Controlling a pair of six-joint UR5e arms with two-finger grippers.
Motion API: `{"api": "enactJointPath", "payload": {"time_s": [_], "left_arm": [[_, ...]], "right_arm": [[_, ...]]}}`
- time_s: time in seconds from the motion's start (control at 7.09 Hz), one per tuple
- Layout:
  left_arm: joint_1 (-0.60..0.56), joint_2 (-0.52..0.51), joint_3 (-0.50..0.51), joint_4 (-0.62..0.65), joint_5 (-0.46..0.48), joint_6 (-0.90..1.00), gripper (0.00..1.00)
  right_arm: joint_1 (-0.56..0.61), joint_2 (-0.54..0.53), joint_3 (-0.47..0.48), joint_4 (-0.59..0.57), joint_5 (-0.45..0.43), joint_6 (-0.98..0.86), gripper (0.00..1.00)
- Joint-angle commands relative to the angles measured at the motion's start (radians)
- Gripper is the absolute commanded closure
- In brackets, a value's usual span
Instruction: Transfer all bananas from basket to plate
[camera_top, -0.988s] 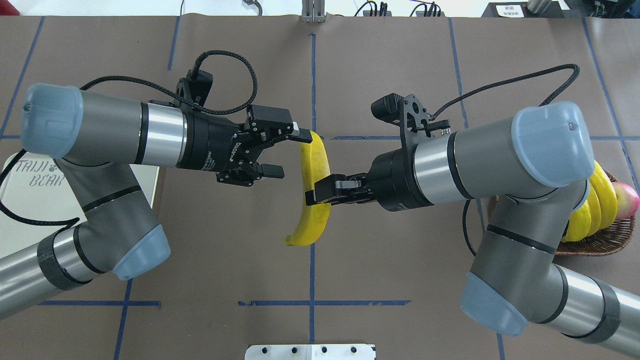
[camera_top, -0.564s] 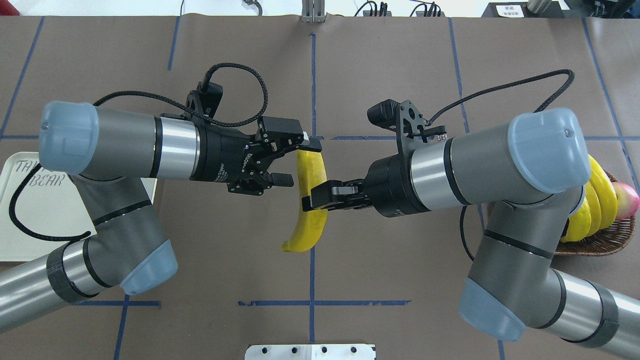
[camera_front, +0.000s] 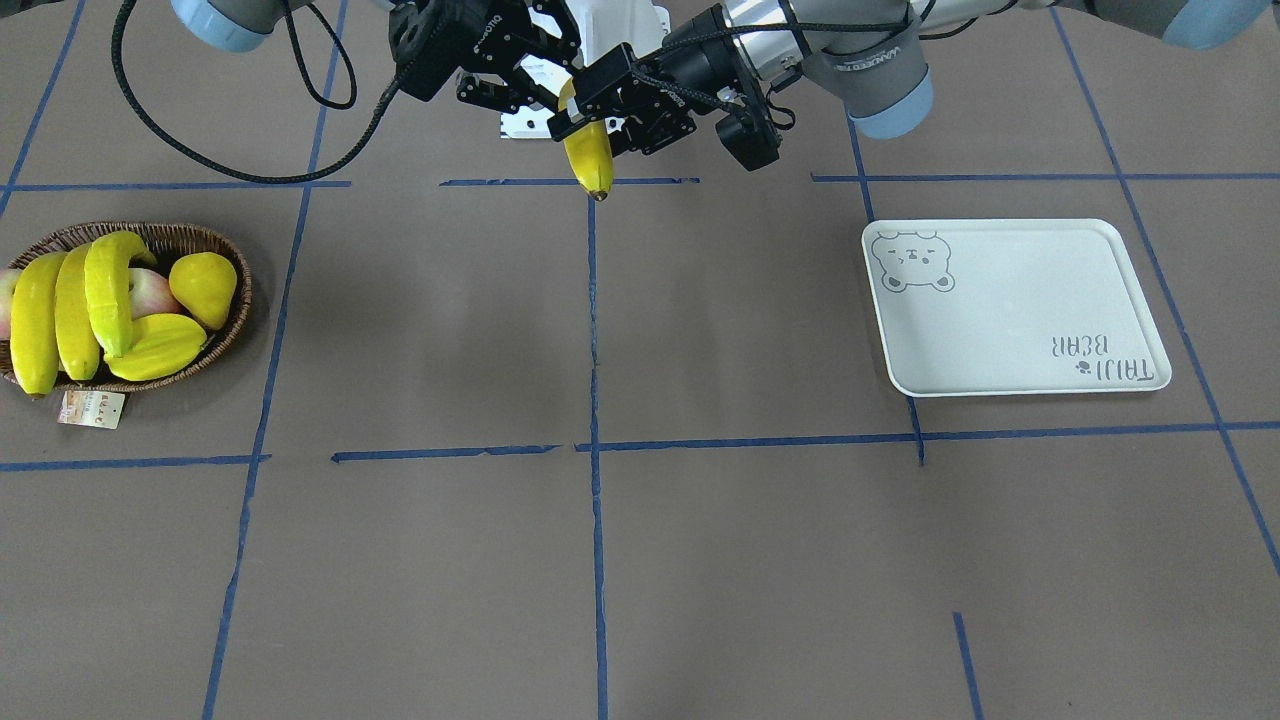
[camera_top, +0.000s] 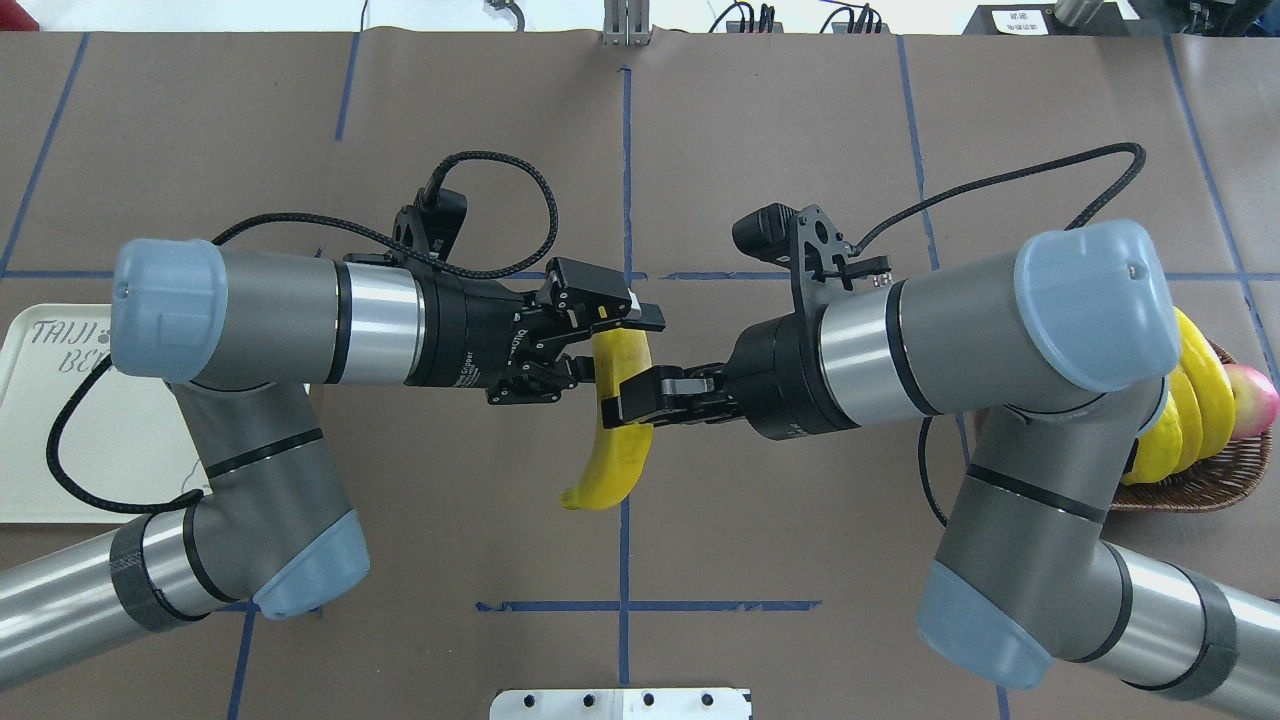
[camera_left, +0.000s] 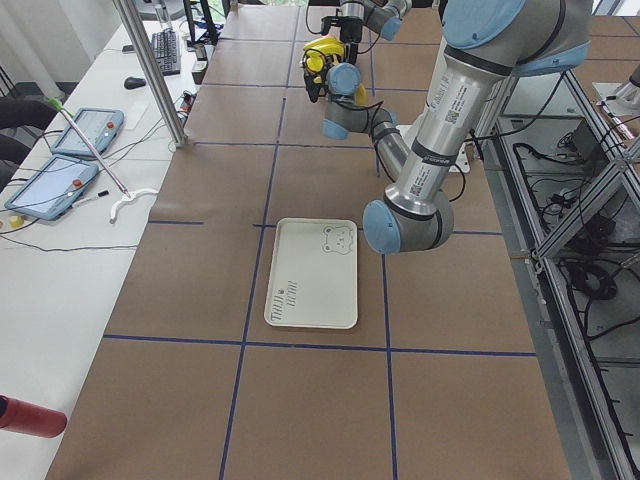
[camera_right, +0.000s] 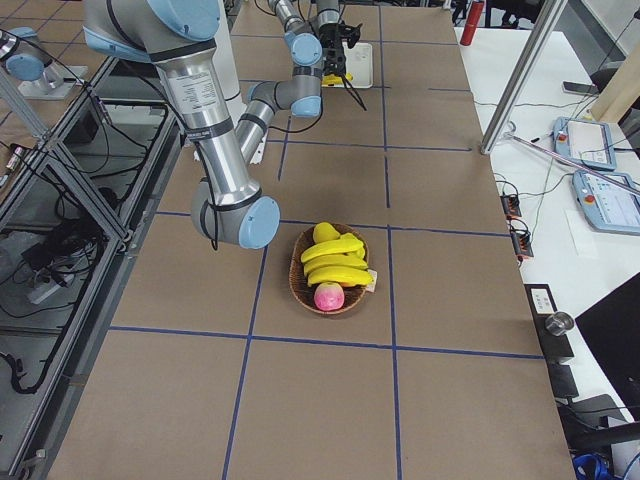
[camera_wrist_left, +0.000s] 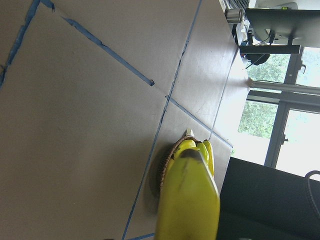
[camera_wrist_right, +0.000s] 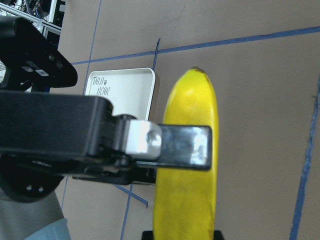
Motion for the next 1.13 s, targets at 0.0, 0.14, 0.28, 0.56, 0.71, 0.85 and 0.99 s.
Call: {"api": "enactJointPath", "payload": {"time_s": [0.0, 0.14, 0.28, 0.56, 0.71, 0.85, 0.99], "left_arm": [[0.001, 0.009, -0.001, -0.007, -0.002, 0.009, 1.0], [0.001, 0.01, -0.002, -0.009, -0.002, 0.012, 1.0], [0.001, 0.01, -0.002, -0.007, -0.002, 0.012, 1.0], [-0.001, 0.012, -0.002, 0.004, 0.001, 0.014, 1.0], [-0.02, 0.024, -0.002, 0.033, -0.002, 0.014, 1.0], [-0.062, 0.049, -0.005, 0.127, 0.001, 0.02, 1.0], [-0.101, 0.105, -0.028, 0.208, 0.0, 0.132, 1.0]], "right_arm": [[-0.004, 0.0, -0.002, 0.0, 0.0, 0.001, 0.63], [-0.004, 0.001, 0.001, 0.0, 0.0, 0.002, 0.02], [-0.004, 0.001, 0.002, 0.0, 0.0, 0.002, 0.01], [-0.002, 0.001, 0.004, 0.005, 0.0, 0.004, 0.01], [0.002, 0.001, 0.004, 0.006, -0.002, 0.004, 0.01], [0.013, 0.001, 0.005, 0.006, -0.009, 0.004, 0.01], [0.019, 0.001, 0.009, 0.005, -0.024, 0.004, 0.01]]}}
